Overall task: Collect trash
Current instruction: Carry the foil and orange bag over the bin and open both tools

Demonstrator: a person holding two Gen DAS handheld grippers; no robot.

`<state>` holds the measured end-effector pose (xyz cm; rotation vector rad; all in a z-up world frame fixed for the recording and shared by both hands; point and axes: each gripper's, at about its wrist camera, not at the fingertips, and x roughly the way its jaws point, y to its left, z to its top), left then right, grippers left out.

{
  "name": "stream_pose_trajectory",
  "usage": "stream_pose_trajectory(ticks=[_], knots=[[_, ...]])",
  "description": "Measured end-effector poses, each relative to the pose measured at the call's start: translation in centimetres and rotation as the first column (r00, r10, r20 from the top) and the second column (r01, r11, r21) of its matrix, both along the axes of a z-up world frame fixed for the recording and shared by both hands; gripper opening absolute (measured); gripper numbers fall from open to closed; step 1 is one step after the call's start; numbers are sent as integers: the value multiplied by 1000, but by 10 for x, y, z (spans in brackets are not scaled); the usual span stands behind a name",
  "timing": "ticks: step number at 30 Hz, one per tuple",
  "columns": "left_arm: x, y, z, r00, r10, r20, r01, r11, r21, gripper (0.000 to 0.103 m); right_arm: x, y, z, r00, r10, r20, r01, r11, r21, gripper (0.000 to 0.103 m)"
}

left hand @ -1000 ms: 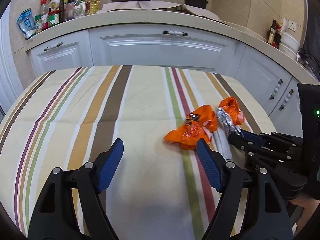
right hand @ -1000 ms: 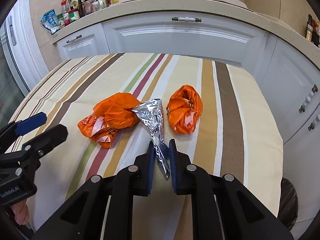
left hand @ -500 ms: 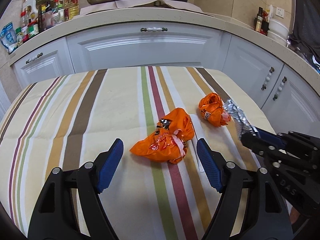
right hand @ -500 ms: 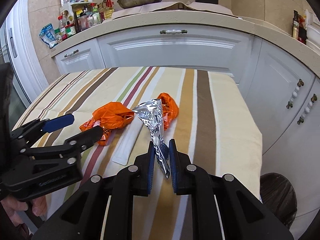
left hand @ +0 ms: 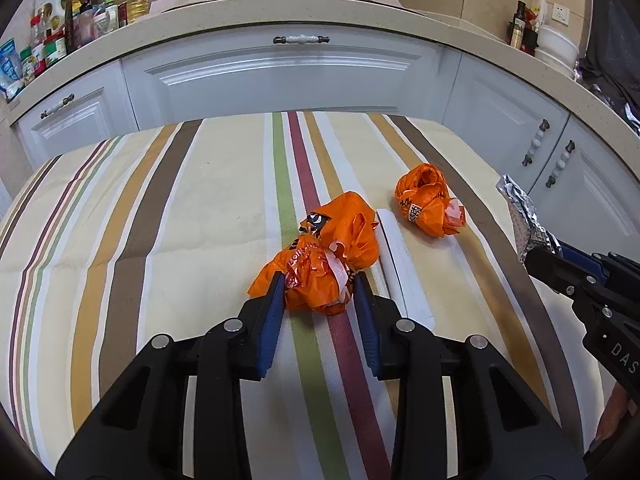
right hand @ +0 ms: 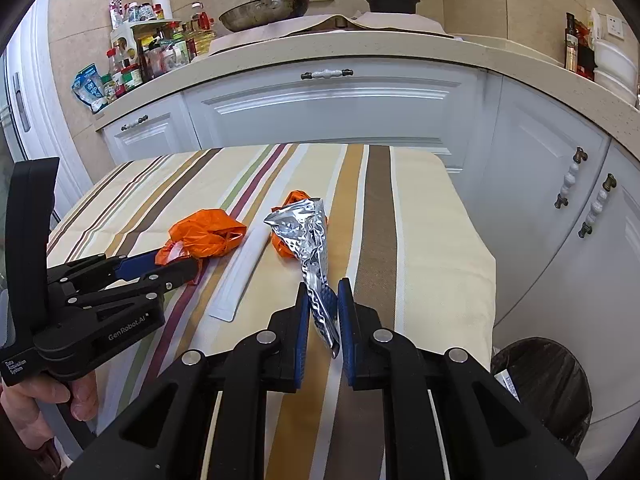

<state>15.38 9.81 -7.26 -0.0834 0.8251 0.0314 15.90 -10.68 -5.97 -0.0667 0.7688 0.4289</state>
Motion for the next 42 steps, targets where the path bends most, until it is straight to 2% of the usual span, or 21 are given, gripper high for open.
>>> stream_pose_trajectory(ticks=[8, 15, 24, 32, 42], knots=[[-16, 13, 7, 998, 68, 14, -67, 997, -36, 30, -8, -7, 1, 1000, -16, 17, 16, 1000, 1, 15], [-44, 23, 23, 991, 123, 54, -121, 992, -40, 30, -20, -12, 6, 999, -32, 39, 32, 999, -3, 15], [-83, 14, 44, 985, 127, 114, -125, 992, -23, 30, -47, -31, 18, 994, -67, 85, 67, 998, 3, 15], [-105, -17, 55, 986, 56, 154, -54, 998, -20, 30, -78, -63, 29, 982, -138, 127, 137, 990, 16, 15], [-114, -87, 60, 979, -102, 178, 107, 994, -18, 30, -112, -115, 30, 953, -267, 141, 265, 964, 34, 15]])
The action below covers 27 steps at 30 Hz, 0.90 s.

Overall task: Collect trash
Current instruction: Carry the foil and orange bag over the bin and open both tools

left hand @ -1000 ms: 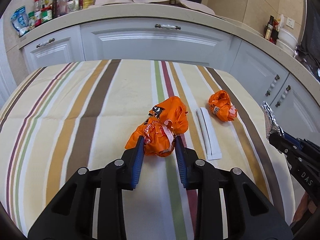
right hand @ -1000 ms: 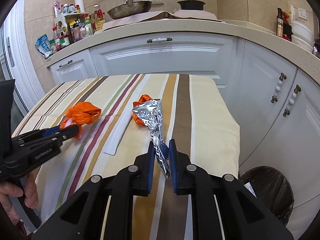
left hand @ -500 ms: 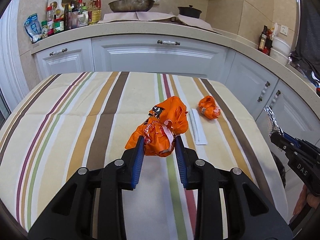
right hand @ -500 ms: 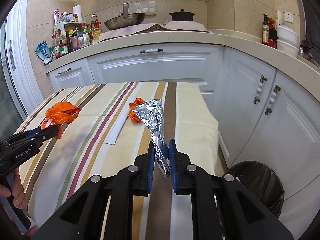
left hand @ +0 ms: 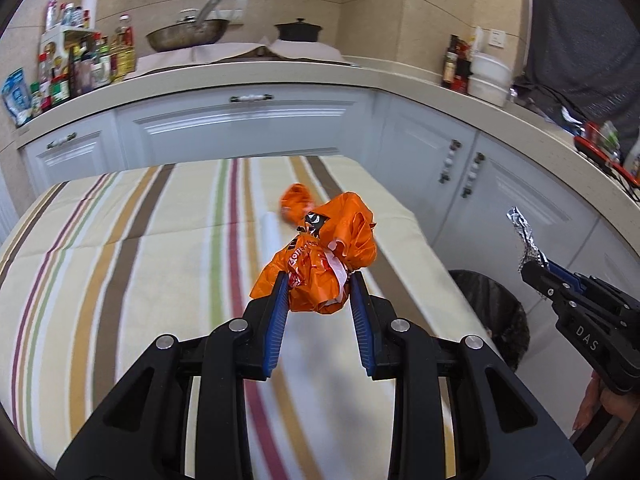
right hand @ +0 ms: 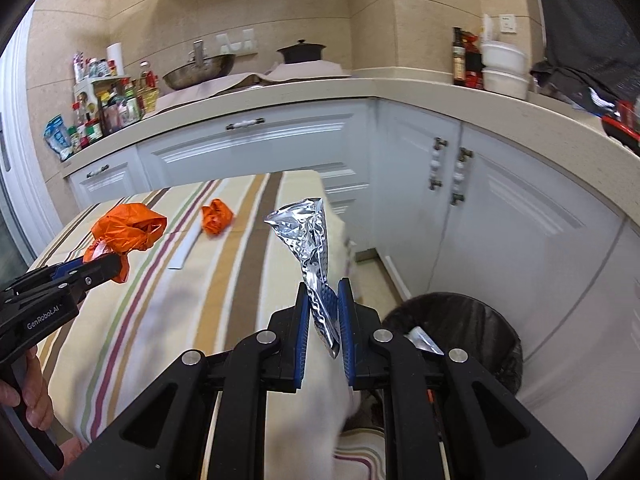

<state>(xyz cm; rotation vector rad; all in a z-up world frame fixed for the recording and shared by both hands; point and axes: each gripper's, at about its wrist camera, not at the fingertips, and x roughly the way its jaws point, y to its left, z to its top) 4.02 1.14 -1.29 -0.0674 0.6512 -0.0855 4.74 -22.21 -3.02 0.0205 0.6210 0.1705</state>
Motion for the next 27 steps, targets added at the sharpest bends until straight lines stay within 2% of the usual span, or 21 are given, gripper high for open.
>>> stream_pose_trajectory(ticks=[13, 27], knots=[[14, -106, -10, 976, -216, -14, 216, 976, 10, 30, -26, -77, -13, 979, -202, -10, 202, 979, -10, 15], [40, -184, -35, 943, -326, -67, 328, 944, 35, 30, -15, -131, -34, 948, -314, -50, 315, 949, 14, 15]])
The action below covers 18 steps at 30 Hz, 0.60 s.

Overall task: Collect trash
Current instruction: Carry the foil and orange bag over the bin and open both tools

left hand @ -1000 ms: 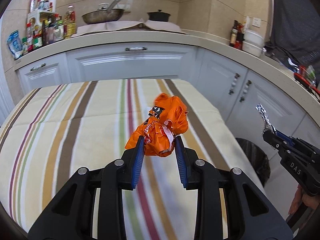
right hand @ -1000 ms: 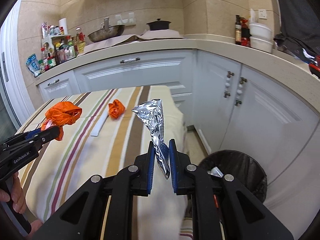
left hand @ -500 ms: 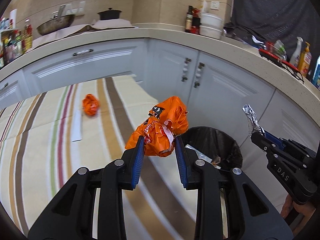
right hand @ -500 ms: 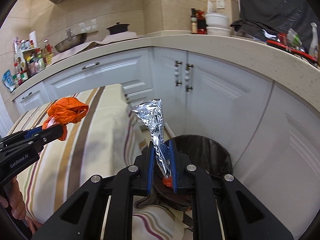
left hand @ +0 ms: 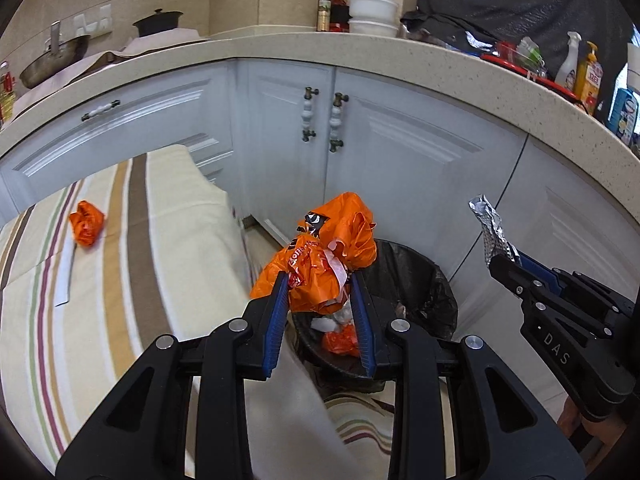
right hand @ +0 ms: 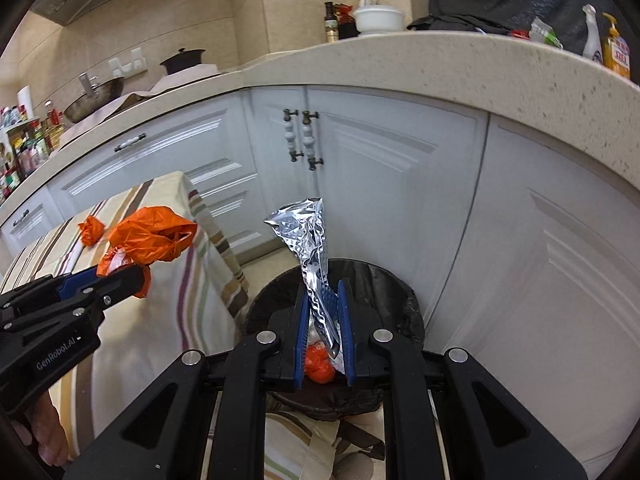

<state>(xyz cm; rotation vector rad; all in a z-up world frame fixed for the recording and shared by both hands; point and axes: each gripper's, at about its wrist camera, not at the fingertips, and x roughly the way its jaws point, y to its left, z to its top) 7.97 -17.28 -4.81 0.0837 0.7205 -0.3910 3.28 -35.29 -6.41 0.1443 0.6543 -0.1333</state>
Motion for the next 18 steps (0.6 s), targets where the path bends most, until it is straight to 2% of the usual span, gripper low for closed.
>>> stream_pose_trajectory(ticks=[14, 18], knots=[[30, -38, -27, 999, -9, -38, 10, 1000, 28, 30, 25, -25, -18, 999, -22, -30, 22, 1000, 18, 15], [39, -44, -30, 998, -10, -65, 11, 1000, 10, 33, 32, -32, -21, 999, -29, -28, 30, 999, 24, 15]])
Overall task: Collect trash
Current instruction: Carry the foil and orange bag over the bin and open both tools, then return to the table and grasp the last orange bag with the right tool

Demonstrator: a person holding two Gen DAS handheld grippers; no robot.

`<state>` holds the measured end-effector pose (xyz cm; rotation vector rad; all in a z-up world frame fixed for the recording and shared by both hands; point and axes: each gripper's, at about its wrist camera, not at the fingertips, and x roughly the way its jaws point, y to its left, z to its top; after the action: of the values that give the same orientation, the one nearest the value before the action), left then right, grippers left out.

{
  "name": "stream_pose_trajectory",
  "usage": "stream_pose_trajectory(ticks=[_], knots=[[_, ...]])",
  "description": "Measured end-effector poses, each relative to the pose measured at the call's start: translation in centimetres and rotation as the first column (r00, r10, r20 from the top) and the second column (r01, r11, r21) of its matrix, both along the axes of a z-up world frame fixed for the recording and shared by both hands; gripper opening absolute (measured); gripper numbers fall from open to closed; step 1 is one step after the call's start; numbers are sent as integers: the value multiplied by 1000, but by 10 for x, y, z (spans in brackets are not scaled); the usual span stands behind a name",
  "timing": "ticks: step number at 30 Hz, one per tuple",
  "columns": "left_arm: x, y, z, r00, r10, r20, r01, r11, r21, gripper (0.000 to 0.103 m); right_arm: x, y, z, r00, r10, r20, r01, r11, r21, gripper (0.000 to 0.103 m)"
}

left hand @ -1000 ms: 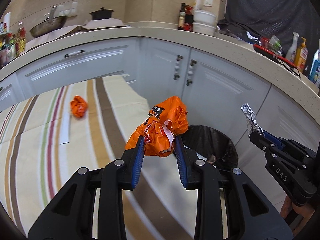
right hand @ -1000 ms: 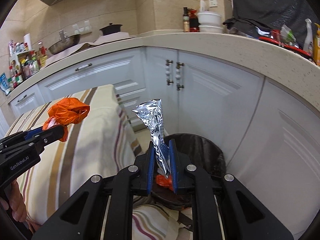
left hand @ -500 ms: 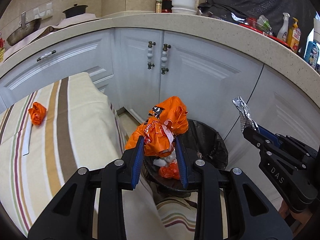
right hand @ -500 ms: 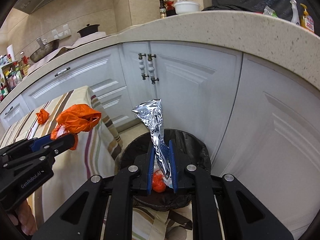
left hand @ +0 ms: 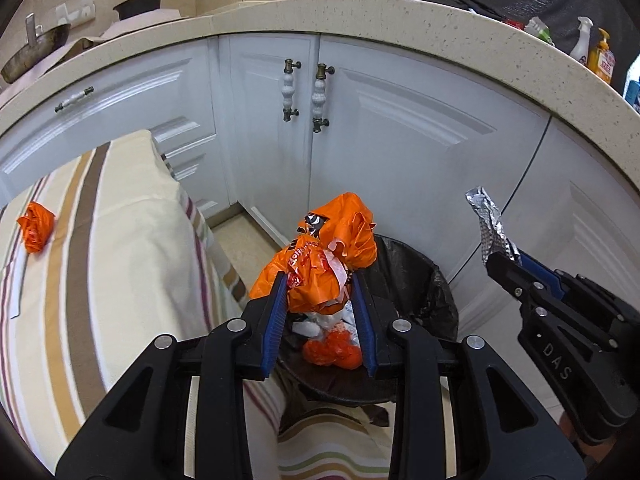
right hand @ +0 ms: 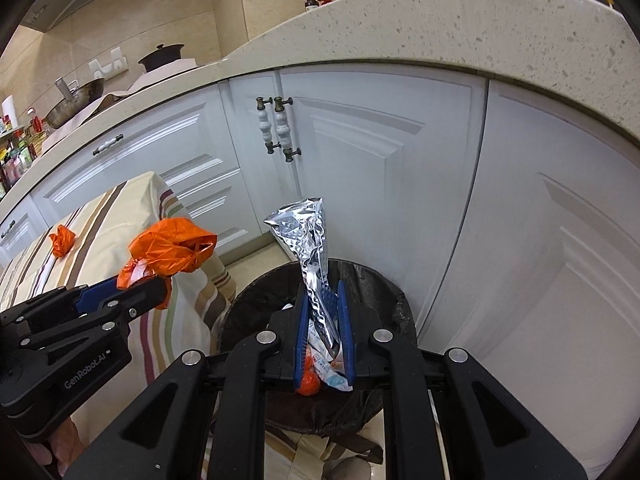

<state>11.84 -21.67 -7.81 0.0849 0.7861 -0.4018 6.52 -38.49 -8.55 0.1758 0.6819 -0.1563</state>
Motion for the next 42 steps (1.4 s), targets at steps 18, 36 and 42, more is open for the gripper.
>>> stream_pose_trajectory(ticks=[18, 36, 42], knots=[[0, 31, 34, 996, 64, 61, -62, 997, -35, 66, 6, 13, 19, 998, -21, 54, 22, 1000, -23, 55], [-25, 221, 75, 896, 415, 157, -410, 910, -65, 71, 34, 148, 60, 961, 251, 117, -243, 967, -79, 61], [-31, 277, 72, 841, 522, 143, -519, 853, -59, 72, 49, 198, 61, 928, 358, 105, -350, 933, -83, 61]])
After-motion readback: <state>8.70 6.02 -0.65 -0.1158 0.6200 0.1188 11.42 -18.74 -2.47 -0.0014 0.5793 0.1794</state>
